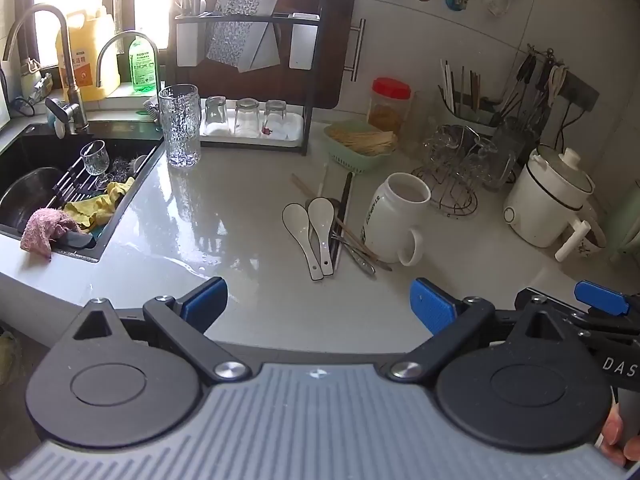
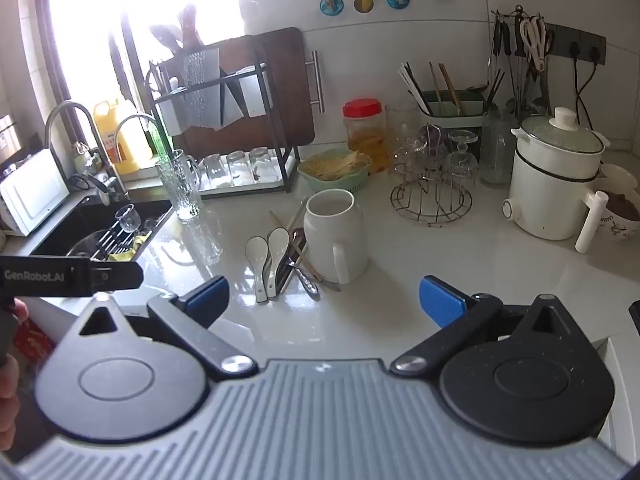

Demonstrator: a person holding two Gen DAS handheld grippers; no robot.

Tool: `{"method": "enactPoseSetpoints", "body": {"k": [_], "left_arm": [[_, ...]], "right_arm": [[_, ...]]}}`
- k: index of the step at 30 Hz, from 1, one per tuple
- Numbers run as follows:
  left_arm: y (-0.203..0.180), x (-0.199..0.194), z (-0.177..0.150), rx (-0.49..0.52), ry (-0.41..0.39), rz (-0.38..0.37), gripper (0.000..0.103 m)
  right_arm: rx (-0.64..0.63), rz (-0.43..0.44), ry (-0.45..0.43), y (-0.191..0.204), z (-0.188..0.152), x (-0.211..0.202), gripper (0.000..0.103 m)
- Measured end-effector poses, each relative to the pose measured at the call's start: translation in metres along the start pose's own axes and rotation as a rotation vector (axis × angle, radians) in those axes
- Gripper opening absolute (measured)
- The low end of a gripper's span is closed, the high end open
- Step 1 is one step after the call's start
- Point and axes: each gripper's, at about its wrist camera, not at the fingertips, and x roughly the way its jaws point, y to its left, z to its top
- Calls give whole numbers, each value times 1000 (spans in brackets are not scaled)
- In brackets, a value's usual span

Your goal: Organize utensils

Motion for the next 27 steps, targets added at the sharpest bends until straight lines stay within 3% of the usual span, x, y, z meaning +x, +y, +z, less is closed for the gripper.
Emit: {"method": "enactPoseSetpoints", "body": {"k": [7,27], "left_arm": [[3,-4,0,-6,-8,-1,100],[-2,-4,0,35,-10,-3,100]], "right_arm": [[-16,-20,31,6,0,2,103],[-10,-23,14,1,-2,-1,103]]}}
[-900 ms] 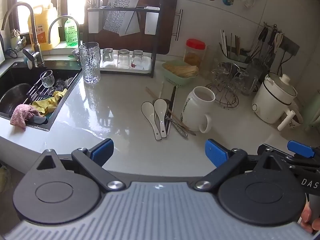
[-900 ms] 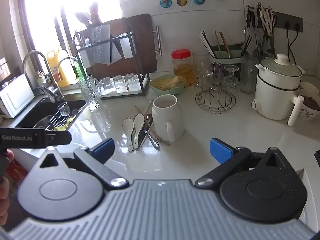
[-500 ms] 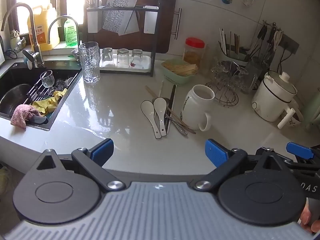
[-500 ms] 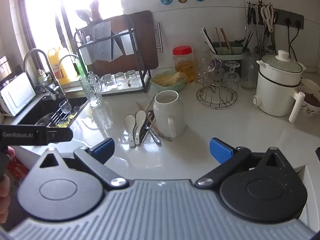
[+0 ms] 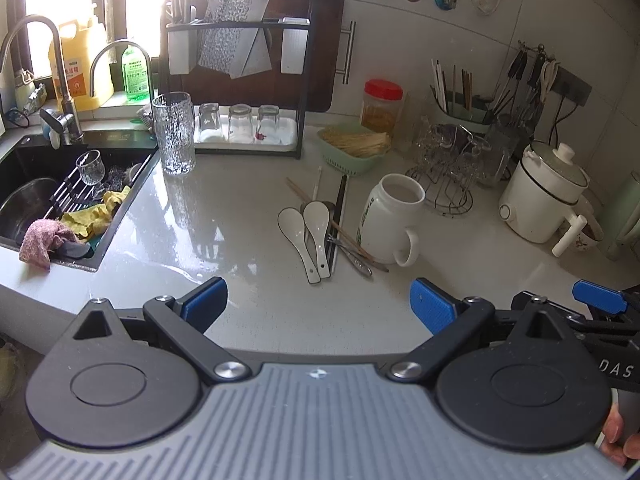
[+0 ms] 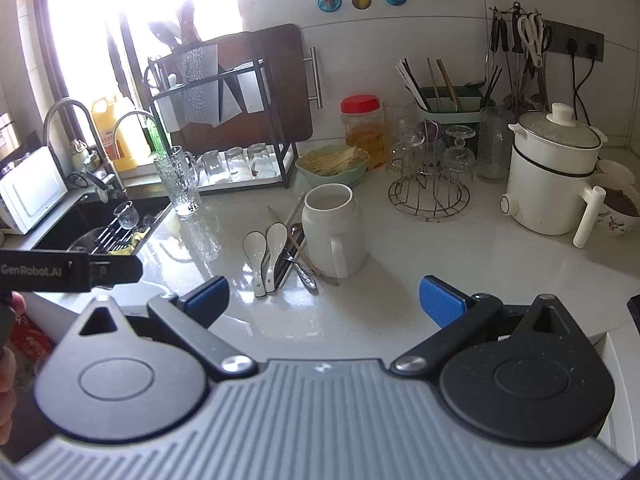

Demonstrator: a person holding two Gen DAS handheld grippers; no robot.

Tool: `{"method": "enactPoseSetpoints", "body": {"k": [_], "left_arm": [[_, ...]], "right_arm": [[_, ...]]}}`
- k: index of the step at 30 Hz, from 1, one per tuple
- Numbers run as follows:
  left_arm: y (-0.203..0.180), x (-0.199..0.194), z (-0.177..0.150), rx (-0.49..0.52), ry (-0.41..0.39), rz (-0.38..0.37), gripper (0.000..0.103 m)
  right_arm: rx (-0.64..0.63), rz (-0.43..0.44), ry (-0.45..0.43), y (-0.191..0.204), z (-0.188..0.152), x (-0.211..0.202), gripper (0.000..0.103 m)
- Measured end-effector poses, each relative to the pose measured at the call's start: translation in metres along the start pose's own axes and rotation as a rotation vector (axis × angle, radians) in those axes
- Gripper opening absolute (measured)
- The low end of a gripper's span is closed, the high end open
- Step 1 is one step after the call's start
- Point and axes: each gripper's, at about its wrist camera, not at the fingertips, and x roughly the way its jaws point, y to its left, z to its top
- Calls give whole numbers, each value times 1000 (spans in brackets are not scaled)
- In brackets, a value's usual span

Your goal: Organize utensils

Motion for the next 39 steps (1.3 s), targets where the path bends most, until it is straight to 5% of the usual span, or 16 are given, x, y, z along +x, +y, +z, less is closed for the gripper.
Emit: {"method": "enactPoseSetpoints", "body": {"k": [39], "left_arm": [[-4,-8,-7,-34,-20,16,100]], "right_arm": [[-16,19,-1,-4,-2,-9,103]]}}
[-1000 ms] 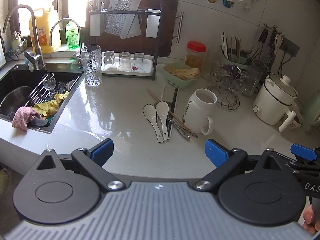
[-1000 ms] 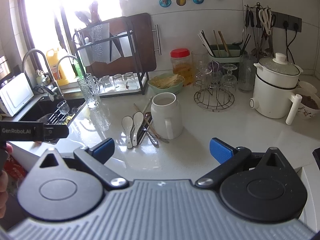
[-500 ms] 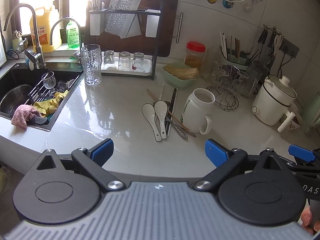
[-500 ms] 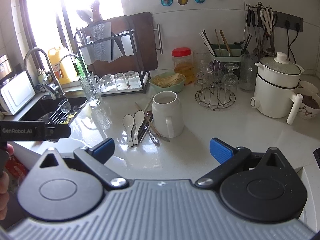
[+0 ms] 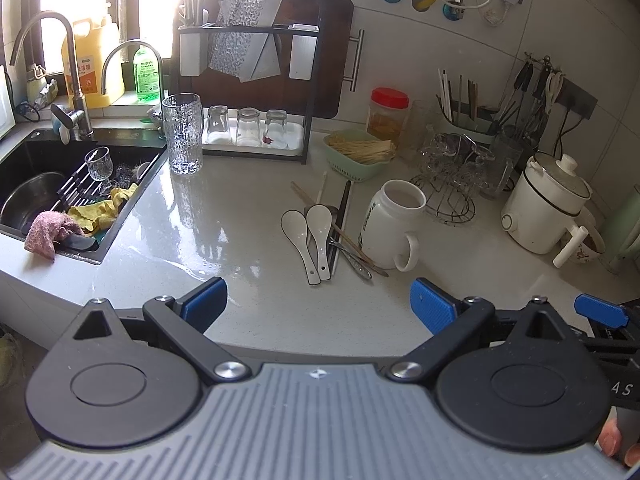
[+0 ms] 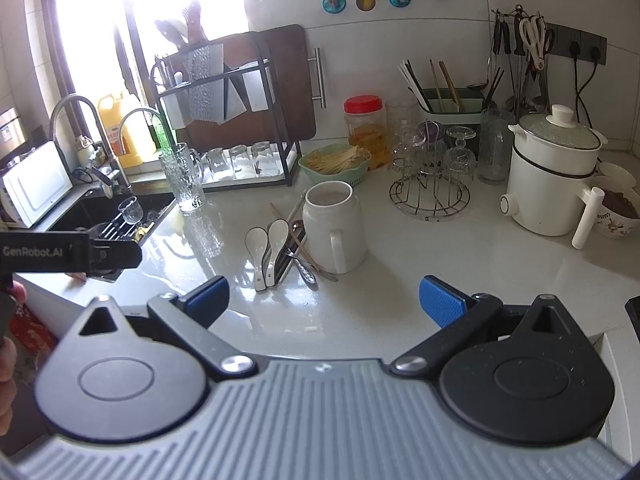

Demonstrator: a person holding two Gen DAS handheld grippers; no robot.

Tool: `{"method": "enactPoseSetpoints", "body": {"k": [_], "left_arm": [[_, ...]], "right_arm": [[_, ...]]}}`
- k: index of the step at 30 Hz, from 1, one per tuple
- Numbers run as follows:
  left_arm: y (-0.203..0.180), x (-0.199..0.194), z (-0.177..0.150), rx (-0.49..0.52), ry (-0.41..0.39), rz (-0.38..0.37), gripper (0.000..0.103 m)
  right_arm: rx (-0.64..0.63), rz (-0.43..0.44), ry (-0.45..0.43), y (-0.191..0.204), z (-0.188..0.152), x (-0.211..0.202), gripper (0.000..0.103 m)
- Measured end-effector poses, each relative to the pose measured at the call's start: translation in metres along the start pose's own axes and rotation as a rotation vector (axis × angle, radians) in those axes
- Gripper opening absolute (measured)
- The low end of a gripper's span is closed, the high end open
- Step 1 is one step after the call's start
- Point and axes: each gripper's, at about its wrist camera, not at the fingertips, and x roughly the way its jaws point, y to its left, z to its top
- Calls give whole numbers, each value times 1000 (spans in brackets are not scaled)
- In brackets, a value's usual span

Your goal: Organize utensils

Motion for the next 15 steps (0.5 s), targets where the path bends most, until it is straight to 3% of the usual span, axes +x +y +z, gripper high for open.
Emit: {"method": "enactPoseSetpoints", "body": {"k": [15], "left_arm": [[-6,6,1,31,24,-9,100]], "right_arm": [[33,1,-11,-2,-1,0,103]]}}
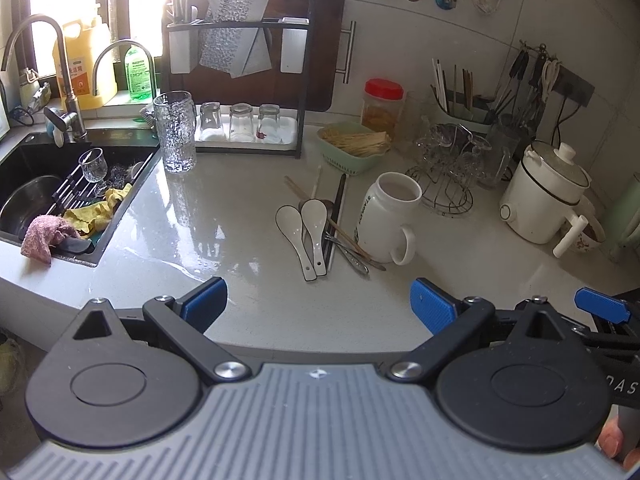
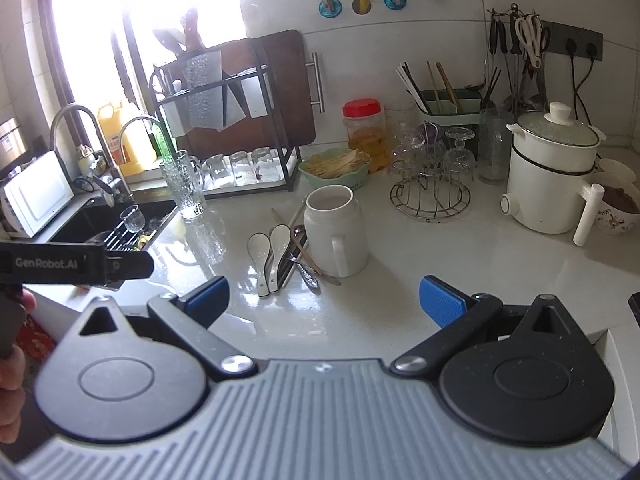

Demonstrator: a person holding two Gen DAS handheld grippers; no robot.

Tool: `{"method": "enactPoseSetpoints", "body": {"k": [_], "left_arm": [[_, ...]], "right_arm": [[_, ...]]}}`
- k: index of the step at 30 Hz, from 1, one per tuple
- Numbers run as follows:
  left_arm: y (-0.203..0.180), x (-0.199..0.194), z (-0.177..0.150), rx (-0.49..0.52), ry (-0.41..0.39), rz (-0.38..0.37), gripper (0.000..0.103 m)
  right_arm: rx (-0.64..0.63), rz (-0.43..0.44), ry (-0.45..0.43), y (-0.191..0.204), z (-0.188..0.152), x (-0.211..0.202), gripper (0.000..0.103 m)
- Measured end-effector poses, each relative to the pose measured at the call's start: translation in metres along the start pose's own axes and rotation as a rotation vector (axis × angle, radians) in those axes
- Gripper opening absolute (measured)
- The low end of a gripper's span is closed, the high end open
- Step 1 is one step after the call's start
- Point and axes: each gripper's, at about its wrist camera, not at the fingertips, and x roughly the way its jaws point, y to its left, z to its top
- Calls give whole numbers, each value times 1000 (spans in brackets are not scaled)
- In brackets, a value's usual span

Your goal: Organize utensils

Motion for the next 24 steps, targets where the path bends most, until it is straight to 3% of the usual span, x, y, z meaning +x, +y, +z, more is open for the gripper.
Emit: {"method": "enactPoseSetpoints", "body": {"k": [24], "left_arm": [[8,41,10,-7,93,25,100]], "right_arm": [[6,3,43,-2,-3,27,103]]}}
